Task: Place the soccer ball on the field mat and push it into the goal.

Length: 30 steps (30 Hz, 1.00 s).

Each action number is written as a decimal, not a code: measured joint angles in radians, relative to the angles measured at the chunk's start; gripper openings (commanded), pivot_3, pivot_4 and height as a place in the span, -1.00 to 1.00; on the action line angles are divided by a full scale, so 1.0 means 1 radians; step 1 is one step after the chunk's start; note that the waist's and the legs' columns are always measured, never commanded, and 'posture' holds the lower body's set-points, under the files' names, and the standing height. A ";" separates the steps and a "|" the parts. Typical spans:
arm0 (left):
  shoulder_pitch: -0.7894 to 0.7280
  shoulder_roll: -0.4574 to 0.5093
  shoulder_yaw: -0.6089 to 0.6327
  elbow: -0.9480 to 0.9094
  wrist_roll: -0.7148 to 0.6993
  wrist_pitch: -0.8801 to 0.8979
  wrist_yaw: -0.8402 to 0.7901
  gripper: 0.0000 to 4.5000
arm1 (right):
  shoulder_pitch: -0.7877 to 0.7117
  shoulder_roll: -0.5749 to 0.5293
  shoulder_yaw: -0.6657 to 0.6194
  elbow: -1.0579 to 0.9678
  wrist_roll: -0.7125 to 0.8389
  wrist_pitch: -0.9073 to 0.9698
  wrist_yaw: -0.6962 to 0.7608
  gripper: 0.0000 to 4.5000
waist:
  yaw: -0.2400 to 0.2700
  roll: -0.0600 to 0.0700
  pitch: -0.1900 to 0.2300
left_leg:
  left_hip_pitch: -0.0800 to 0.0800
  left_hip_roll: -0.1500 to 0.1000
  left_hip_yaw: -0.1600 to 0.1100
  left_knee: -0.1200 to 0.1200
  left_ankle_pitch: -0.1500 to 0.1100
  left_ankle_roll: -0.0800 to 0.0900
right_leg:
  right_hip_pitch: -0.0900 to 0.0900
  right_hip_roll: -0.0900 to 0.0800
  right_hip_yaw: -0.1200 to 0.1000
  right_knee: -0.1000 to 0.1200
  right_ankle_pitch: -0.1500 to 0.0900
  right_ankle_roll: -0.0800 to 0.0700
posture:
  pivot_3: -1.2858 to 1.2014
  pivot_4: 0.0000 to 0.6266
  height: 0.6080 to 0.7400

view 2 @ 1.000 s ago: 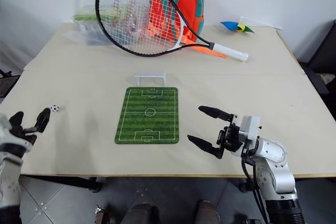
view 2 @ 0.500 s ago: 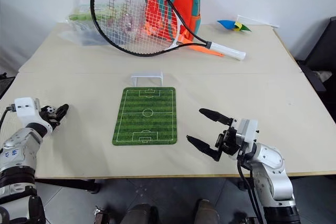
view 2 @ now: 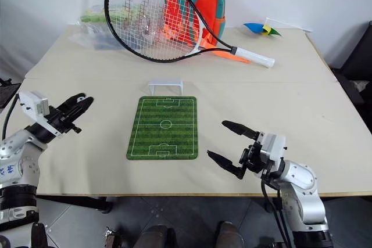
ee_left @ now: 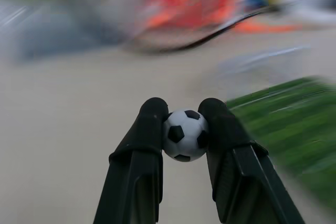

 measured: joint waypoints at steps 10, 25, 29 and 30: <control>0.013 -0.048 -0.400 -0.091 0.151 -0.126 -0.336 -0.62 | 0.056 -0.185 -0.052 0.031 0.063 0.086 0.210 1.00 | 0.003 0.002 0.001 | 0.000 0.000 0.001 0.002 -0.001 0.001 | 0.000 0.000 0.001 0.000 0.000 0.000 | 0.03 -0.52 1.00; -0.079 -0.162 -0.472 0.112 0.301 -0.236 -0.225 -0.62 | 0.127 -0.184 -0.066 -0.045 0.069 0.121 0.160 1.00 | 0.023 0.002 0.001 | 0.000 0.000 0.002 0.003 -0.001 0.001 | 0.001 0.000 0.001 -0.001 0.001 0.001 | 0.03 -0.52 1.00; -0.087 -0.171 -0.472 0.126 0.304 -0.250 -0.221 -0.31 | 0.150 -0.181 -0.066 -0.064 0.069 0.126 0.138 1.00 | 0.025 0.002 0.001 | 0.000 0.000 0.001 0.003 -0.001 0.001 | 0.001 0.000 0.001 -0.001 0.001 0.001 | 0.03 -0.52 1.00; -0.091 -0.173 -0.472 0.132 0.307 -0.258 -0.218 -0.21 | 0.153 -0.181 -0.066 -0.065 0.069 0.127 0.136 1.00 | 0.025 0.002 0.001 | 0.000 0.000 0.001 0.003 -0.001 0.001 | 0.001 0.000 0.001 -0.001 0.001 0.001 | 0.03 -0.52 1.00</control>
